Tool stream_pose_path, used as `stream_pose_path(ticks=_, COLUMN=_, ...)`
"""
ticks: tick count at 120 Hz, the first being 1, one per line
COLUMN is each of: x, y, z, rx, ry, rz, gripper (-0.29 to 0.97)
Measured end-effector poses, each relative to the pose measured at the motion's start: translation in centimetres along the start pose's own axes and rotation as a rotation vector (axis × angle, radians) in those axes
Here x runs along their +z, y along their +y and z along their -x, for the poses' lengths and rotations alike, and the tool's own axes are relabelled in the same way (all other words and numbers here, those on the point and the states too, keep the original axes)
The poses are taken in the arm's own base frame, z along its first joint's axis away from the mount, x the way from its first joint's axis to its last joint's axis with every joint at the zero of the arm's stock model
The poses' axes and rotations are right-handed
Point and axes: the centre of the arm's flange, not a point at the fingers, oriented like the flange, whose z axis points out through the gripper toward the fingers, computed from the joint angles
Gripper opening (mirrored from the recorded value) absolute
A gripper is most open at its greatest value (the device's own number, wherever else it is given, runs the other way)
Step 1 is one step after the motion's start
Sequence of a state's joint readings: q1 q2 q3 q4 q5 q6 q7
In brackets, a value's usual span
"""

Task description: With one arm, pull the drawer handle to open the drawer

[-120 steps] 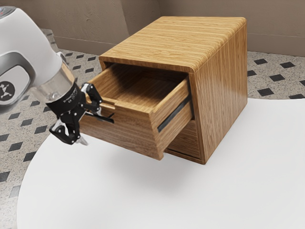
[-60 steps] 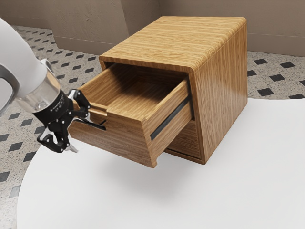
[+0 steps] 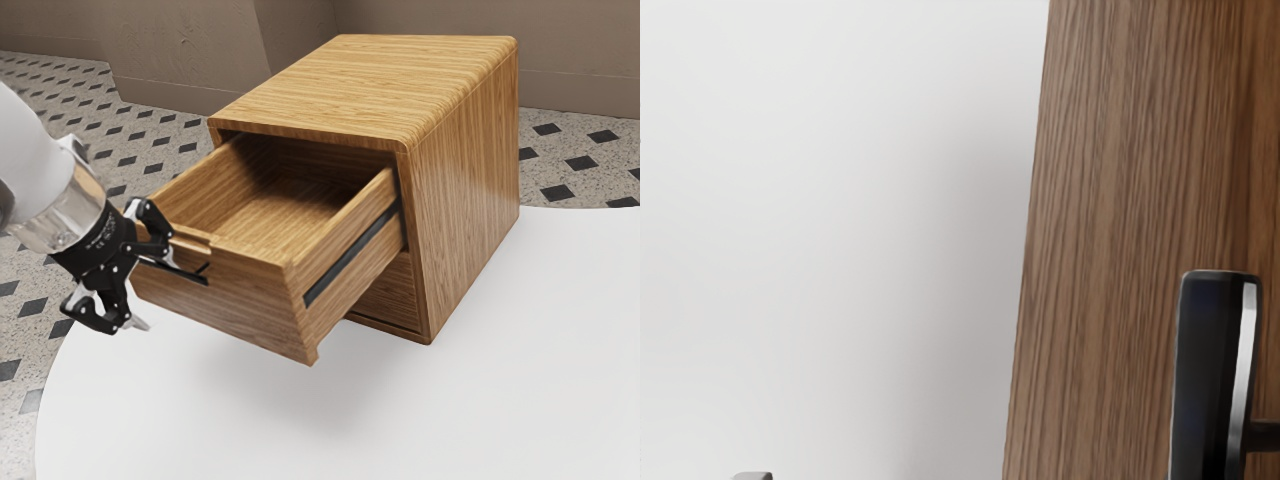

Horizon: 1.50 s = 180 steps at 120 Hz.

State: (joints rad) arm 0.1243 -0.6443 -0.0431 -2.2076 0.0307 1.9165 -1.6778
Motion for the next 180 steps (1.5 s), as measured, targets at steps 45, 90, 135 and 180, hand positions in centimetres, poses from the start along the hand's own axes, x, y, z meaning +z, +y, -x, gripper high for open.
stream_pose_path(ticks=45, x=-0.4, y=-0.9, z=-0.1, rx=-0.001, ry=0.002, rz=0.017, gripper=0.46)
stream_pose_path(ticks=90, x=-1.1, y=-0.9, z=0.5, rx=0.023, ry=0.031, rz=0.041, gripper=0.46)
stream_pose_path(ticks=135, x=-11.7, y=4.8, z=3.2, rx=0.089, ry=0.063, rz=0.188, gripper=0.47)
stream_pose_path(ticks=180, x=-11.0, y=4.4, z=2.1, rx=0.061, ry=0.039, rz=-0.198, gripper=0.64)
